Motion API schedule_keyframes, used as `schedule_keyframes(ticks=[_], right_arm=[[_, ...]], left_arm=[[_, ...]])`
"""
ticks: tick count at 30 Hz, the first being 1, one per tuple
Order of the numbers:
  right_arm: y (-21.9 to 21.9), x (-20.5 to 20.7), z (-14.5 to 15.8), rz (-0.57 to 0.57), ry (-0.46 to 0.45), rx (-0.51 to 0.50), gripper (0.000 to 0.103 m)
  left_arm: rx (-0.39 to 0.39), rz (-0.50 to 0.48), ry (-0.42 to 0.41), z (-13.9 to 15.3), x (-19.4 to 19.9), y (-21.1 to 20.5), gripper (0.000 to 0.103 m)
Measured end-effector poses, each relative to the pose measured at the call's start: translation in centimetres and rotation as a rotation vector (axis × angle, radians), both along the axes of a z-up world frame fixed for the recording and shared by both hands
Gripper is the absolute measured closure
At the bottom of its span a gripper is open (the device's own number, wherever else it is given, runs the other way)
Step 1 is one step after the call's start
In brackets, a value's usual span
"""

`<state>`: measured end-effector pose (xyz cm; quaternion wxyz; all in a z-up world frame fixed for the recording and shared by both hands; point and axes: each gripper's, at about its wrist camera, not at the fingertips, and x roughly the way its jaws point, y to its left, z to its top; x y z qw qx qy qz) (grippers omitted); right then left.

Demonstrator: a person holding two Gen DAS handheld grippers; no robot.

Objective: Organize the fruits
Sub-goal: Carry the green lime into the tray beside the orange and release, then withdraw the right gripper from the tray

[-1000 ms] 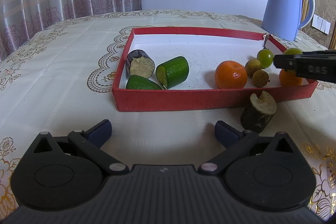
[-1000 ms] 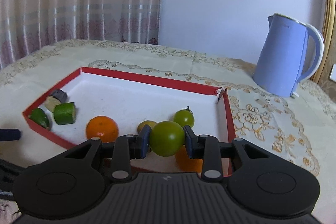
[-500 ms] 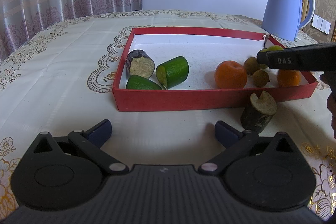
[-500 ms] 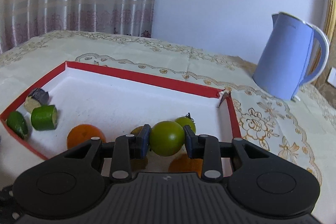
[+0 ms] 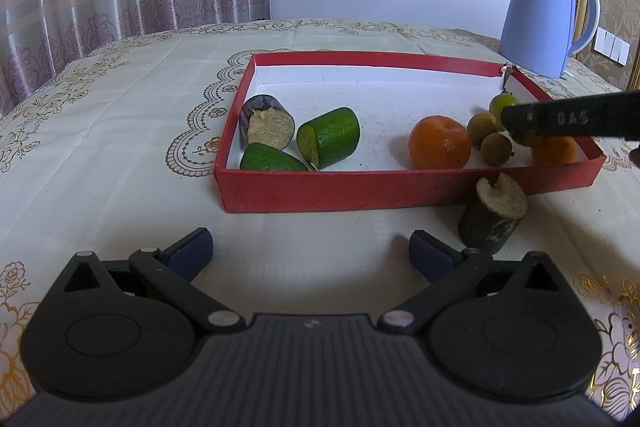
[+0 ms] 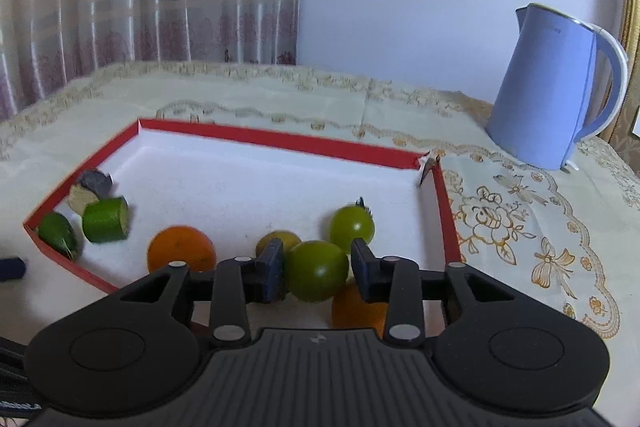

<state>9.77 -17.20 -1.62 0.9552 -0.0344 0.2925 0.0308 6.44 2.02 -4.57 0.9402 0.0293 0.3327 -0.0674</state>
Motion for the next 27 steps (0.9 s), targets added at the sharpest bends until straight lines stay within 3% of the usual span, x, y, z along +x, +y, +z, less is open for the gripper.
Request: schedule_keyframes(ticks=[4, 20, 23, 27], right_arm=[[0.0, -0.1, 0.4, -0.017, -0.029, -0.031, 0.065], [-3.4, -4.0, 0.3, -0.083, -0.079, 0.108, 0.059], [-4.1, -5.5, -0.2, -0.099, -0.091, 0.126, 0.043], [-4.1, -7.3, -1.0, -0.106, -0.111, 0.104, 0.042]], left_arm=[[0.0, 0.0, 0.0, 0.0, 0.0, 0.0, 0.0], [0.0, 0.0, 0.0, 0.0, 0.0, 0.0, 0.0], [-0.001, 0.0, 0.0, 0.0, 0.0, 0.0, 0.0], [-0.001, 0.0, 0.0, 0.0, 0.0, 0.0, 0.0]])
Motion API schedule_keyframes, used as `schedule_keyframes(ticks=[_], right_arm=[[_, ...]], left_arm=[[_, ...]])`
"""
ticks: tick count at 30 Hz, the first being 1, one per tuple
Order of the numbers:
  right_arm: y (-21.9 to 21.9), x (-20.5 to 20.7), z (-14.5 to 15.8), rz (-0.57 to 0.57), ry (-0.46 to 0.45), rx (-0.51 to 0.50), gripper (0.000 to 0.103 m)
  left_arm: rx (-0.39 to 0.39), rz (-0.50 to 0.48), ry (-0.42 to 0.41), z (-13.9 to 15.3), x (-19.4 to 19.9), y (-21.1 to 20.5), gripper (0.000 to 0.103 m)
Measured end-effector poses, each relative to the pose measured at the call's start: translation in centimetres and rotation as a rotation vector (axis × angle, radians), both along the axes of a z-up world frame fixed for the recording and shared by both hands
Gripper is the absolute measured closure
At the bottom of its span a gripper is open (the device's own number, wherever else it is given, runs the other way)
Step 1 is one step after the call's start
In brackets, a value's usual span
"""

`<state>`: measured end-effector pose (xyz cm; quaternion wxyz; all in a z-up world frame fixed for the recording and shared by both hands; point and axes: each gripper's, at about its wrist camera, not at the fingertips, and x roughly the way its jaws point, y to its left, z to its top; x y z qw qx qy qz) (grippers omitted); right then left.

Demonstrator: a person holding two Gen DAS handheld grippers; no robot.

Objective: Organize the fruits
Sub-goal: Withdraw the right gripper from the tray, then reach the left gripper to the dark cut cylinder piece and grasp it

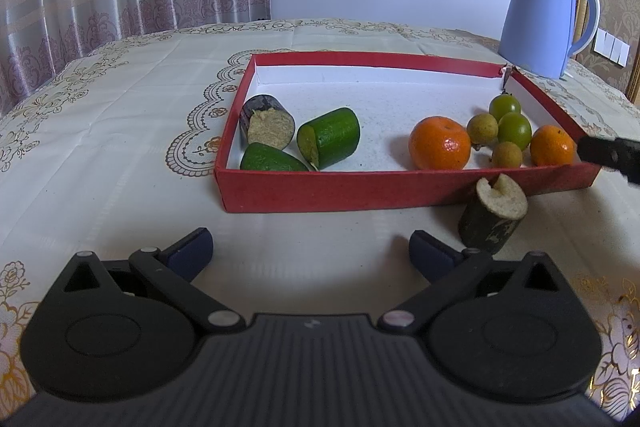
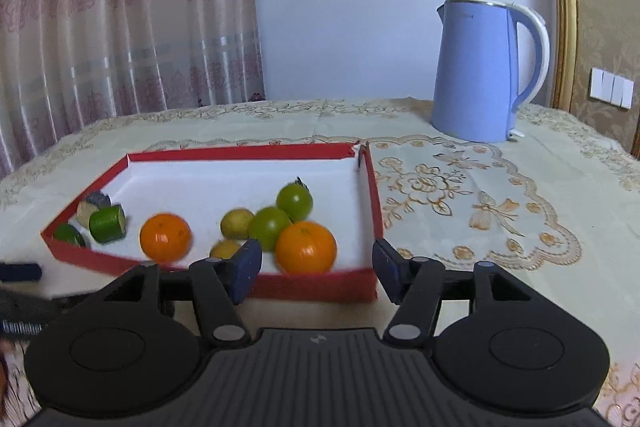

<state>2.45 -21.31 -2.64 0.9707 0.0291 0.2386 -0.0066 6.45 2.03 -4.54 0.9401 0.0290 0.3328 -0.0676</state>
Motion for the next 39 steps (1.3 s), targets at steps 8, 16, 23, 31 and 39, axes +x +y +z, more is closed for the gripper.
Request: schedule_keyframes(ticks=[8, 16, 23, 31, 39], right_arm=[[0.3, -1.3, -1.7, 0.024, 0.051, -0.036, 0.04], [-1.1, -1.0, -2.6, 0.008, 0.119, 0.015, 0.017], [-2.2, -0.9, -3.0, 0.011, 0.133, 0.087, 0.012], [-0.7, -0.4, -3.1, 0.01, 0.168, -0.014, 0.007], [-0.9, -0.4, -3.2, 0.018, 0.169, -0.002, 0.006]], left_arm=[[0.0, 0.0, 0.0, 0.0, 0.0, 0.1, 0.0], [0.001, 0.0, 0.0, 0.0, 0.0, 0.0, 0.0], [0.001, 0.0, 0.0, 0.0, 0.0, 0.0, 0.0], [-0.021, 0.006, -0.03, 0.7, -1.0, -0.1, 0.0], [-0.075, -0.087, -0.036, 2.3, -2.2, -2.9, 0.0]])
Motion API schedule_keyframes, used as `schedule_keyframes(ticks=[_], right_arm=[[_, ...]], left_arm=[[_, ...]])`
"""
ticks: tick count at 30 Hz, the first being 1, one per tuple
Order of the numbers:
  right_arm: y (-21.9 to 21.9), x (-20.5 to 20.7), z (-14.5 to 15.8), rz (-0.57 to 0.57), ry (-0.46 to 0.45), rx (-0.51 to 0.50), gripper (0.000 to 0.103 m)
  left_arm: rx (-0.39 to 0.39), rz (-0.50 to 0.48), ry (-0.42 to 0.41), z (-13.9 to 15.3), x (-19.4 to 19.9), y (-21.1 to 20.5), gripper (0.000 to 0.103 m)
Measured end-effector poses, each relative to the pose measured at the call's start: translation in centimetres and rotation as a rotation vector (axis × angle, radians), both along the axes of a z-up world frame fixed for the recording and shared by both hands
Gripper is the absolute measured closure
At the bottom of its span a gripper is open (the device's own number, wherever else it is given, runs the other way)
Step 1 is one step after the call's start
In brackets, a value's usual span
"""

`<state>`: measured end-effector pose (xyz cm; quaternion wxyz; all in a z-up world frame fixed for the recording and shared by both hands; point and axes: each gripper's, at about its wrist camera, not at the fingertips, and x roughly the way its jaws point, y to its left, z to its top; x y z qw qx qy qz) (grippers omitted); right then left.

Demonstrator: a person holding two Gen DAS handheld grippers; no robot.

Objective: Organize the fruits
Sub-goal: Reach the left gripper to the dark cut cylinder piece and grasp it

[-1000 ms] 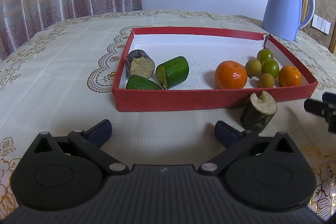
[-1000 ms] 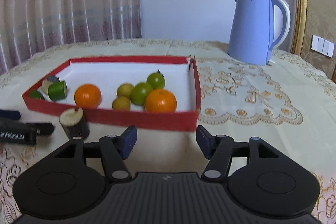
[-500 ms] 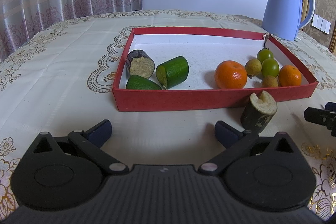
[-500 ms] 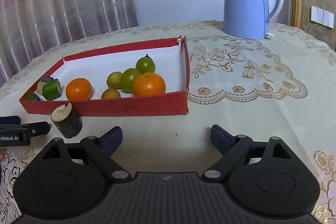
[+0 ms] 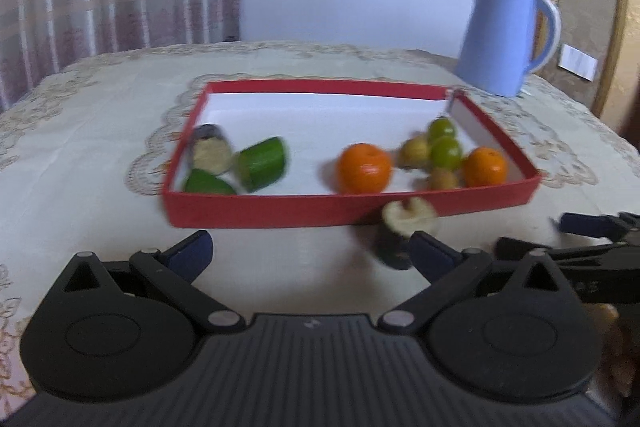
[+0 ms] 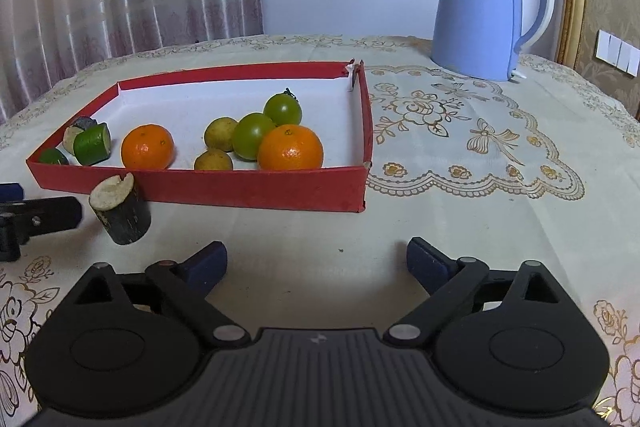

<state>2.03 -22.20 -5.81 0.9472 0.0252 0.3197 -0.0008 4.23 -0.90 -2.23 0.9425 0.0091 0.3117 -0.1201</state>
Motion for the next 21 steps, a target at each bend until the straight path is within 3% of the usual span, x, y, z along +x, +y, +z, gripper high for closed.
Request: schedule_keyframes(ticks=[8, 21], right_arm=[[0.0, 0.0, 0.0, 0.0, 0.0, -0.001, 0.006], [0.0, 0.0, 0.0, 0.0, 0.0, -0.002, 0.006]], left_arm=[[-0.025, -0.01, 0.042, -0.5, 1.4, -2.5, 0.0], [0.009, 0.04, 0.067, -1.9, 2.7, -3.0, 0.0]])
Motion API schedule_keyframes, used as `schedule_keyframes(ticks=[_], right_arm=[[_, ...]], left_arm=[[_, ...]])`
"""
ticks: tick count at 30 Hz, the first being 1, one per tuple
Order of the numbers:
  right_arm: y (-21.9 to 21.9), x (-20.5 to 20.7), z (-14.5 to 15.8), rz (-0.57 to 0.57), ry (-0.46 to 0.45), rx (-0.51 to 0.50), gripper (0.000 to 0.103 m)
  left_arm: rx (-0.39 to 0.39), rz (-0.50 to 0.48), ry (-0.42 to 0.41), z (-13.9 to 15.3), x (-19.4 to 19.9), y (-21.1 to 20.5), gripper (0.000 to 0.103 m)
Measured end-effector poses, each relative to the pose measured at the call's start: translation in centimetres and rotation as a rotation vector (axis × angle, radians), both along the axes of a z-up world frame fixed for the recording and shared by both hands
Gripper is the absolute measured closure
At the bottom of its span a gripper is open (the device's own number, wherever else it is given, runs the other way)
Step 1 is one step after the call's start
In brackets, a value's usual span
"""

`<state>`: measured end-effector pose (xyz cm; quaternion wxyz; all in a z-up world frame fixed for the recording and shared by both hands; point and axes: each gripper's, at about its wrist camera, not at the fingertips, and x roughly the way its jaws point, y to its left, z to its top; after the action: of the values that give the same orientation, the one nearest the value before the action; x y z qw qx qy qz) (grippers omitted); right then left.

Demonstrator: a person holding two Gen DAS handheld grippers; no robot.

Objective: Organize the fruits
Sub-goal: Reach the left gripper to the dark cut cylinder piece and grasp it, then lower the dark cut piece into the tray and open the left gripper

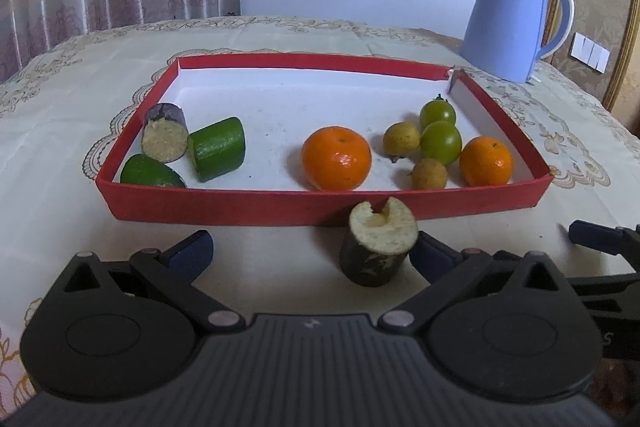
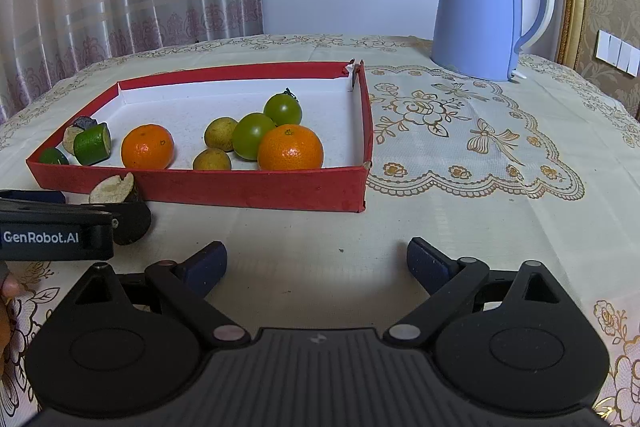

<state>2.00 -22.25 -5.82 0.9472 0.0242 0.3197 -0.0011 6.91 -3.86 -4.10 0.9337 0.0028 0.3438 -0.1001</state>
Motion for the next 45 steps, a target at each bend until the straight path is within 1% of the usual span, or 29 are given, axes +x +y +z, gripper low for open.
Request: schedule_keyframes(ticks=[3, 4, 8, 9, 10, 11, 13, 14, 15, 23, 25, 30, 33, 36, 39, 45], right_arm=[[0.0, 0.0, 0.0, 0.0, 0.0, 0.0, 0.006], [0.0, 0.0, 0.0, 0.0, 0.0, 0.0, 0.006], [0.0, 0.0, 0.0, 0.0, 0.0, 0.0, 0.006], [0.1, 0.0, 0.0, 0.0, 0.0, 0.0, 0.006], [0.1, 0.0, 0.0, 0.0, 0.0, 0.0, 0.006], [0.0, 0.0, 0.0, 0.0, 0.0, 0.0, 0.006], [0.0, 0.0, 0.0, 0.0, 0.0, -0.001, 0.006], [0.1, 0.0, 0.0, 0.0, 0.0, 0.0, 0.006], [0.1, 0.0, 0.0, 0.0, 0.0, 0.0, 0.006], [0.1, 0.0, 0.0, 0.0, 0.0, -0.001, 0.006], [0.0, 0.0, 0.0, 0.0, 0.0, -0.001, 0.006], [0.1, 0.0, 0.0, 0.0, 0.0, -0.002, 0.006], [0.1, 0.0, 0.0, 0.0, 0.0, -0.002, 0.006], [0.1, 0.0, 0.0, 0.0, 0.0, -0.002, 0.006], [0.1, 0.0, 0.0, 0.0, 0.0, -0.003, 0.006], [0.0, 0.0, 0.0, 0.0, 0.001, -0.005, 0.006]], left_arm=[[0.0, -0.005, -0.005, 0.0, 0.0, 0.1, 0.003], [0.001, -0.011, -0.01, 0.0, -0.1, 0.0, 0.008], [0.032, -0.048, -0.037, 0.0, -0.6, -0.6, 0.019], [0.042, -0.06, -0.047, 0.0, -0.8, -0.9, 0.025], [0.044, -0.073, -0.056, 0.0, -1.0, -1.0, 0.036], [0.042, -0.091, -0.059, 0.1, -1.2, -1.2, 0.044], [0.059, -0.112, -0.069, 0.1, -1.4, -1.5, 0.068], [0.077, -0.113, -0.081, 0.0, -1.5, -1.7, 0.072], [0.088, -0.115, -0.091, 0.0, -1.6, -1.9, 0.073], [0.09, -0.131, -0.107, 0.3, -2.2, -1.4, 0.073], [0.09, -0.133, -0.123, 0.8, -2.6, -1.1, 0.073], [0.061, -0.127, -0.168, 2.9, -2.5, -0.3, 0.073], [0.062, -0.094, -0.194, 3.8, -1.2, 0.1, 0.073], [0.051, -0.067, -0.182, 4.1, 1.1, 0.4, 0.073], [0.072, -0.042, -0.181, 3.8, 3.1, 0.3, 0.073], [0.092, -0.025, -0.148, 2.4, 6.2, -0.3, 0.073]])
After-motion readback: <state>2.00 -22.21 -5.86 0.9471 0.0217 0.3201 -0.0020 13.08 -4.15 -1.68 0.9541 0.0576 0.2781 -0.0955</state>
